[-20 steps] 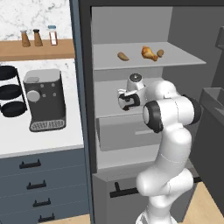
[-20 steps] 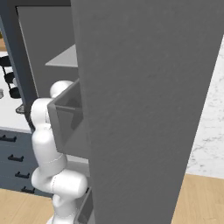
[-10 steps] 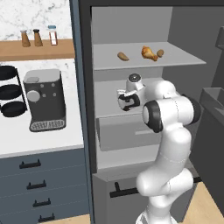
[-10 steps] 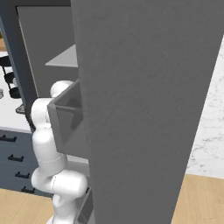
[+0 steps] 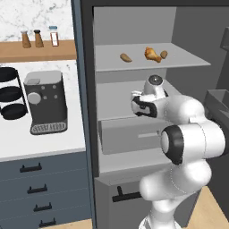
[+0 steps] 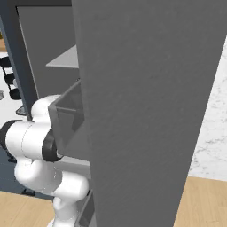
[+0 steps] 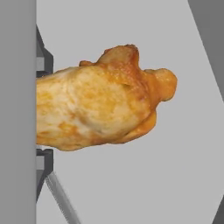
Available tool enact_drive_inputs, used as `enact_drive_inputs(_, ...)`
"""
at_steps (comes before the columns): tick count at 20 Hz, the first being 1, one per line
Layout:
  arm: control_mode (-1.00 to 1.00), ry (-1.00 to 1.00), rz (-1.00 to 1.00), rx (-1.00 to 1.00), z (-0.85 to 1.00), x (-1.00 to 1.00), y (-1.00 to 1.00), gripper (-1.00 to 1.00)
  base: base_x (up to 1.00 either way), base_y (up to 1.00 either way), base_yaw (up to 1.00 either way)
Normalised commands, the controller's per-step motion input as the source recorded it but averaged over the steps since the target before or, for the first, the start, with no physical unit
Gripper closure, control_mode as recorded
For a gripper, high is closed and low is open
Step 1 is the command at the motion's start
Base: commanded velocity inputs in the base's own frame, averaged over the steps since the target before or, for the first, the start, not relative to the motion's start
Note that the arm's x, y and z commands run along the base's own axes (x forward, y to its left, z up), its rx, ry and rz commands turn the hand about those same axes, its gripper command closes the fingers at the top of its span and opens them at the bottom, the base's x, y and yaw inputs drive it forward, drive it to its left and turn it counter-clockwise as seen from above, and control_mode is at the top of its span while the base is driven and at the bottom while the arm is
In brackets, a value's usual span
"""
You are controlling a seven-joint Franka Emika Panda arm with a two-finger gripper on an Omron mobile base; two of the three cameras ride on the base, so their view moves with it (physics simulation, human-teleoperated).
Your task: Place one sweet potato and one chicken drumstick in each tupperware on the nearby counter, to pack two identical lunches.
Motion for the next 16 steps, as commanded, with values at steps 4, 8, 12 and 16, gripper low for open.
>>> enact_drive_inputs(4,-1.0,-0.02,0.0,0.06,0.99,-1.0,-0.58,1.0,0.0,0.0,0.0)
enact_drive_inputs(8,-1.0,0.0,0.0,0.05,0.84,-1.0,-0.63,1.0,0.0,0.0,0.0)
enact_drive_inputs(12,-1.0,0.03,0.0,0.0,0.53,-1.0,-0.48,1.0,0.0,0.0,0.0)
enact_drive_inputs(16,-1.0,0.24,0.03,-0.01,0.24,-1.0,-0.19,1.0,0.0,0.0,0.0)
